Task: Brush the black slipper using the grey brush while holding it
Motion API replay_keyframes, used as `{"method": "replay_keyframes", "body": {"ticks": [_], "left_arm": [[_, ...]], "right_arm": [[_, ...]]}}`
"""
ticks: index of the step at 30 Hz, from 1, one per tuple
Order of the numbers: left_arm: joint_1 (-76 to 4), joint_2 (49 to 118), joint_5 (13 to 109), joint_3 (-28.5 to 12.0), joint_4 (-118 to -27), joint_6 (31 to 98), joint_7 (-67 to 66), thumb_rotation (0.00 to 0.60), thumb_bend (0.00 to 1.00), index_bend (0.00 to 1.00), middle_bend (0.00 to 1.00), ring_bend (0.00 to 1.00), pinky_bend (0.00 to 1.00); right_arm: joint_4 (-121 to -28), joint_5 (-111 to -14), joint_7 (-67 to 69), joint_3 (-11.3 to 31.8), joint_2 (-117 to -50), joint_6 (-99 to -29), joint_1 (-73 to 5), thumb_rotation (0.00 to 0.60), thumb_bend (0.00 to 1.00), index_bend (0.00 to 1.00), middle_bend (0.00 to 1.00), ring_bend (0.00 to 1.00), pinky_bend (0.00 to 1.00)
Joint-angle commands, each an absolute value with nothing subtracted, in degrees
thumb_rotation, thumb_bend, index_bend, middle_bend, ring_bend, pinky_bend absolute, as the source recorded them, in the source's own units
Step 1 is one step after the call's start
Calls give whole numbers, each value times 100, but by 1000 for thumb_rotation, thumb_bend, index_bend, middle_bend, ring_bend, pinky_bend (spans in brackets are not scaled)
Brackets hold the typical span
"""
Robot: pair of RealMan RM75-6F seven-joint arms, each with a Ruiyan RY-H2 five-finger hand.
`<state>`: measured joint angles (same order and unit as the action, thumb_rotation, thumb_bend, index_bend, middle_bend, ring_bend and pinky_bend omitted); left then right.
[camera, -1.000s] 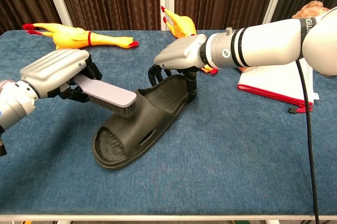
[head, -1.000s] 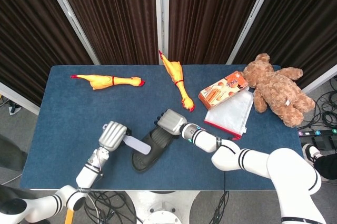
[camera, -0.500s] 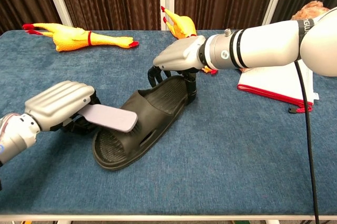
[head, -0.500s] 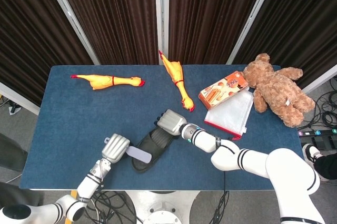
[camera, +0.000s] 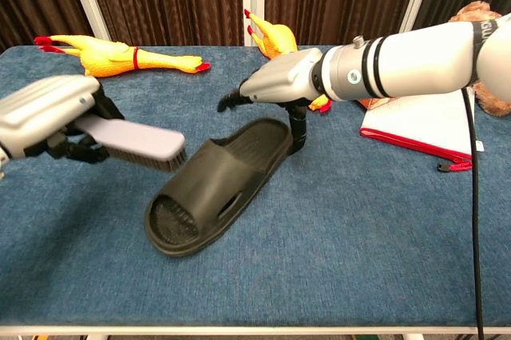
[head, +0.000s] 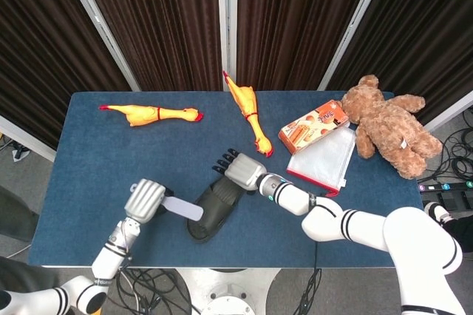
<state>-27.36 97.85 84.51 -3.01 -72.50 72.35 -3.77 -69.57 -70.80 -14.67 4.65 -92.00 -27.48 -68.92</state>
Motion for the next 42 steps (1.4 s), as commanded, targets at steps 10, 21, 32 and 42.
{"method": "replay_keyframes", "body": {"ticks": [10,21,32,42], "left_arm": [[-2849,9941,6977,-907,-6435,6158,-1147,600,389,749,829,713,743],[-2683,9163,6678,-883,-7816,6179,-1650,600,114,164,256,214,328],[-1489,7692,7406,-585,-8651,7972,-917,600,114,209,270,214,255],[-340,7170,7539,-206,-9013,9343,-1100,600,115,241,273,214,223]], "right_arm": [[-8686,-7058,-1348,524,-7462,-4147,-5943,600,26,0,0,0,0],[-9367,-7477,-640,235,-6218,-5211,-4801,600,26,0,0,0,0],[-9324,-7776,-72,-341,-5709,-6984,-2944,600,45,0,6,0,0],[-8861,-7940,239,-457,-6105,-8373,-1598,600,51,0,33,0,0]]}}
